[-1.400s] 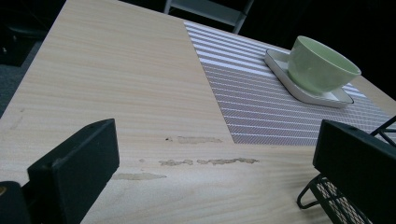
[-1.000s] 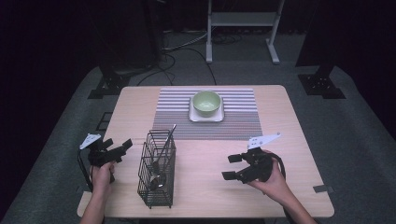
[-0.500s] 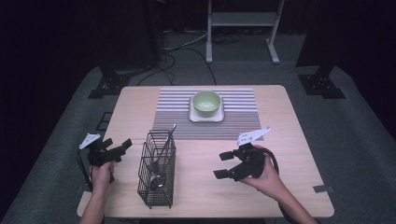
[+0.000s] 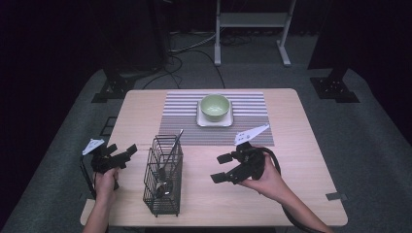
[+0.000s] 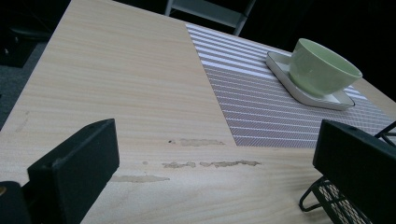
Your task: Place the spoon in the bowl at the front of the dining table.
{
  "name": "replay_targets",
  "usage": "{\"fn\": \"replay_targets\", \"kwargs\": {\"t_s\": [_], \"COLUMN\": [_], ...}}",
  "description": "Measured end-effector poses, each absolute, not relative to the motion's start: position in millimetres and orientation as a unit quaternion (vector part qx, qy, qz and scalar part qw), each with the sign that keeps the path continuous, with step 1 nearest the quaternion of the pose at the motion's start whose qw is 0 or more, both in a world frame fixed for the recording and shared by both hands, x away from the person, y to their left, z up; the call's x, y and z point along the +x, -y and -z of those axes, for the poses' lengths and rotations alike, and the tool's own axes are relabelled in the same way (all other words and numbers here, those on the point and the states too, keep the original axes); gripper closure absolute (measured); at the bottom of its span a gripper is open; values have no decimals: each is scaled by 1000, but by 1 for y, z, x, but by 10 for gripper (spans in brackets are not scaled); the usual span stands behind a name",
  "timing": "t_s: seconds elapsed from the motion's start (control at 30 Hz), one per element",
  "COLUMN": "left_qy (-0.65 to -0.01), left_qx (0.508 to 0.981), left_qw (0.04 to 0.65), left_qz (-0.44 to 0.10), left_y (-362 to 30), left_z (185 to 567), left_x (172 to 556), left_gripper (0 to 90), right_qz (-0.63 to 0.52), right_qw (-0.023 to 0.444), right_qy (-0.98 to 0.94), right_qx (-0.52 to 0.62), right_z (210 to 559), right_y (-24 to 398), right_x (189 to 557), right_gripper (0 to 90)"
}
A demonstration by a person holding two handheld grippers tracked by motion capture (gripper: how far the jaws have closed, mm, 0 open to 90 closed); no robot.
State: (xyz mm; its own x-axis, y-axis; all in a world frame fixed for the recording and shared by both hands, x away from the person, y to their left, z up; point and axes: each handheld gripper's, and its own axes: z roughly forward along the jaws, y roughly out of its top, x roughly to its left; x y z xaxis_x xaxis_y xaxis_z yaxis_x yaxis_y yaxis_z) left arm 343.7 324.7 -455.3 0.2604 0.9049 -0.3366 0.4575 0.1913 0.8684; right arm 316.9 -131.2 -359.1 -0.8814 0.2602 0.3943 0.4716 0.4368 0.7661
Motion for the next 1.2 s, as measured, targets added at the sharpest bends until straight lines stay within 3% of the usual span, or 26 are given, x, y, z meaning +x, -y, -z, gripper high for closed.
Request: {"fn": "replay_targets", "kwargs": {"t_s": [1.2], "left_qy": [-571], "left_qx": [596], "left_qw": [523], "left_qz": [-213], "left_y": [-325], "left_z": [455], "left_x": [344], "left_gripper": [0], "right_qz": [436], "right_qw": [123], "right_qy": [870], "right_qx": [-196], "right_z": [341], "right_y": [79], "right_x": [335], "right_gripper": [163]}}
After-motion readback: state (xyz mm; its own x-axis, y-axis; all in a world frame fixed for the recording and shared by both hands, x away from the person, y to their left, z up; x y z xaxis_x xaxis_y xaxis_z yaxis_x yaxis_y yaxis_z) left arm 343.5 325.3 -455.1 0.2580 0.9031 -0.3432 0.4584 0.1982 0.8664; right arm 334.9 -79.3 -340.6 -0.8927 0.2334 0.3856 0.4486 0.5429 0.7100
